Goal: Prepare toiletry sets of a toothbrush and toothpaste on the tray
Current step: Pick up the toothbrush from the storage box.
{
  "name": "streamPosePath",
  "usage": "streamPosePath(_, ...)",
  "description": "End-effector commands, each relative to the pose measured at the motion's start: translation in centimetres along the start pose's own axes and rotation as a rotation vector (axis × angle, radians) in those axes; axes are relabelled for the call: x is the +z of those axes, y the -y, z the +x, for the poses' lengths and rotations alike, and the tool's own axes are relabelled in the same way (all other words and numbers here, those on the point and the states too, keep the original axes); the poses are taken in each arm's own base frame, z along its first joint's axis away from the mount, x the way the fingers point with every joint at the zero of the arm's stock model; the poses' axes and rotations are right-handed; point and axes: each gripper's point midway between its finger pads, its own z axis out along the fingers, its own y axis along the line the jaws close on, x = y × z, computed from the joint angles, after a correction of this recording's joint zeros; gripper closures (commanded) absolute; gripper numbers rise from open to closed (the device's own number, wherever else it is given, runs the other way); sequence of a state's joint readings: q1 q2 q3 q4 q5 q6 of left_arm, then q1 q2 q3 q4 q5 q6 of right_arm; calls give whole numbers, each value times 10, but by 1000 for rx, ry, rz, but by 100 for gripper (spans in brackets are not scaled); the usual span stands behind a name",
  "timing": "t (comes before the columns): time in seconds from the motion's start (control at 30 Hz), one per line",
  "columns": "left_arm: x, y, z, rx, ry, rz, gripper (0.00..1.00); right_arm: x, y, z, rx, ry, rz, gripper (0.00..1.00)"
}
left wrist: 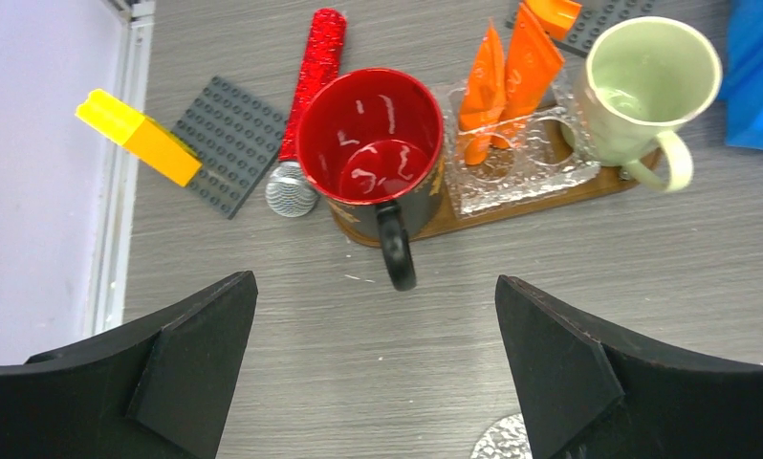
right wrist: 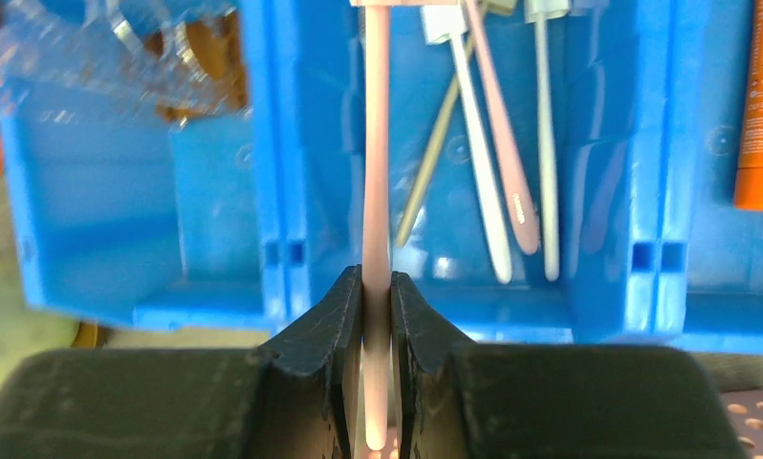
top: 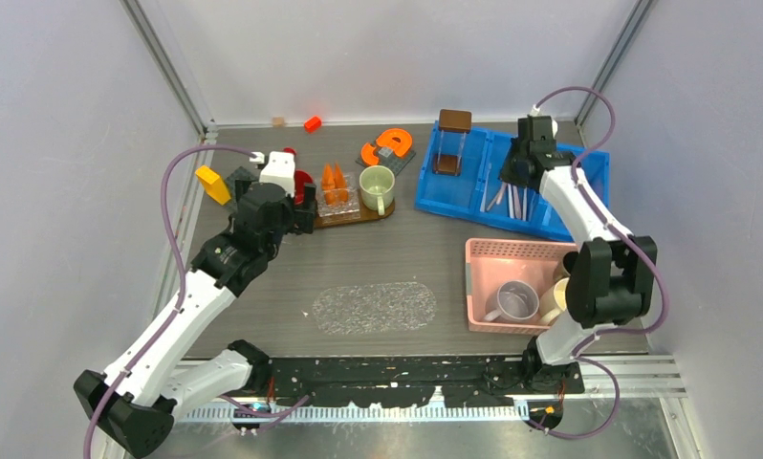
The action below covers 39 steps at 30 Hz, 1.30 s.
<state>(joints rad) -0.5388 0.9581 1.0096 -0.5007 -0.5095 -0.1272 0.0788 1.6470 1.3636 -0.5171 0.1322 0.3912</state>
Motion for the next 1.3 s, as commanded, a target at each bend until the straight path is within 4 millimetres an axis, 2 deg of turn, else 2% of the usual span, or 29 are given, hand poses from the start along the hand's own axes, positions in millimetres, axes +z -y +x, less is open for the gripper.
streamPosePath(0.0,-13,19,-36,-92,88,125,0,-57,-45,-24,-120,167,-164,95)
streamPosePath(0.03,-15,24,-40,-102,88,155,0,-74,-58,-27,-160,210,-206,95)
streamPosePath(0.07,-18,28,-45,-116,88,184,0,-79,-63,-24,-182,221,-219,95)
streamPosePath(0.1,-22,32,-48,-128,84,213,0,-97,-79,-25,-223,264,-266,95)
streamPosePath(0.13,-25,37,-52,-141,83,242,0,-107,-84,-23,-242,287,-286,95)
streamPosePath(0.17,-29,41,-57,-156,87,271,0,-117,-99,-19,-280,309,-331,95)
streamPosePath(0.2,-33,46,-61,-170,87,303,0,-126,-103,-16,-296,328,-353,95)
streamPosePath(0.23,-37,51,-65,-187,90,333,0,-136,-118,-11,-331,351,-399,95)
streamPosePath(0.33,-48,68,-77,-224,100,445,0,-163,-146,8,-400,377,-519,95)
streamPosePath(0.53,-73,105,-98,-288,105,682,1,-209,-184,36,-476,432,-752,95)
streamPosePath(0.67,-84,124,-111,-364,110,803,3,-232,-197,52,-527,462,-867,95)
streamPosePath(0.8,-93,138,-123,-424,103,893,5,-246,-205,66,-574,469,-959,95)
streamPosePath(0.9,-93,148,-130,-471,82,914,6,-248,-208,71,-598,479,-961,95)
streamPosePath(1.13,-78,178,-138,-533,56,865,19,-238,-209,74,-671,534,-843,97)
streamPosePath(1.27,-64,185,-139,-577,64,794,29,-234,-212,79,-704,554,-801,97)
